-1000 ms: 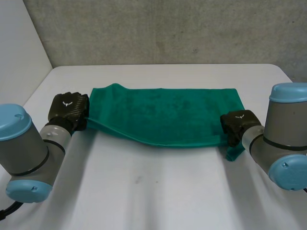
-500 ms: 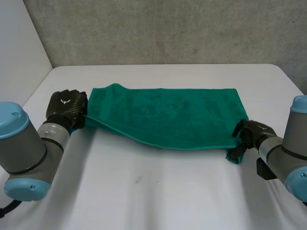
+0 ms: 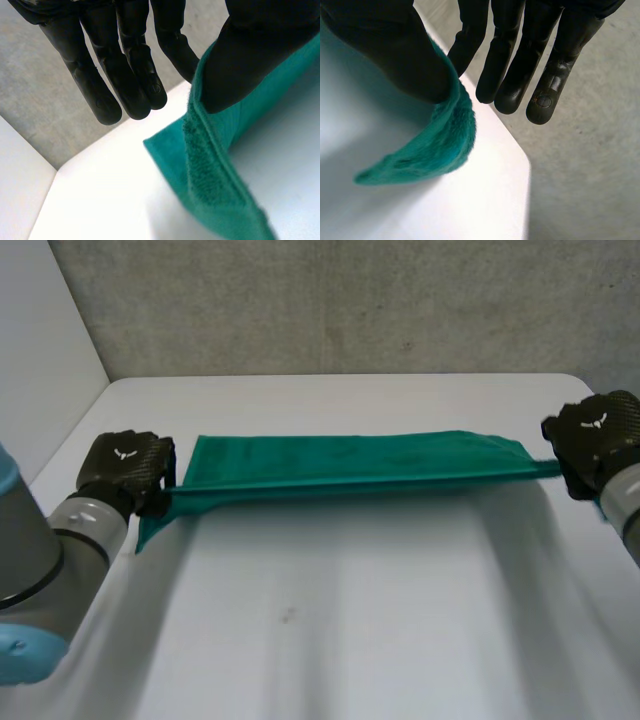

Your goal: Fold the towel.

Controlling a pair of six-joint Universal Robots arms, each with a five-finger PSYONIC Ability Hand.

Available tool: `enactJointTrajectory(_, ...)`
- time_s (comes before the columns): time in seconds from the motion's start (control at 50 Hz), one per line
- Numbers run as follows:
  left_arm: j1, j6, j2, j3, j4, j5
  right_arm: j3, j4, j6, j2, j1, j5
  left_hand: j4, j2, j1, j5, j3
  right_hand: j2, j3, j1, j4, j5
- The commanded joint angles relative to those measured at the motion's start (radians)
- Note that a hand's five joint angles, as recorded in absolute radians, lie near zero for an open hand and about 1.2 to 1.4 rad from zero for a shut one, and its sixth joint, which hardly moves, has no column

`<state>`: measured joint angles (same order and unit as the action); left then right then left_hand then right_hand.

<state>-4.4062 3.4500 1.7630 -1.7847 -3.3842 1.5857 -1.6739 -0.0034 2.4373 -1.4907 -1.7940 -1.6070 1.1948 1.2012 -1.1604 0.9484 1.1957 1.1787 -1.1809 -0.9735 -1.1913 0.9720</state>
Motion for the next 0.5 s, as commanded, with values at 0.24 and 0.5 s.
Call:
enactJointTrajectory(0.24,0.004,0.216,0.163,0.062,0.168,0.002,0.087,0.267,-0.254,0.315,-0.008,-0.010,0.201,0.195,-0.236,0.273,0.201,0.218,-0.215,-0.423,-0.205,0.250)
enactJointTrajectory(0.5,-0.002,0.222,0.207,0.602,-0.260,0.014,0.709,-0.097,0.007,0.328,-0.027,-0.011,0.201,0.195,-0.236,0.273,0.201,0.218,-0.215,-0.423,-0.205,0.250)
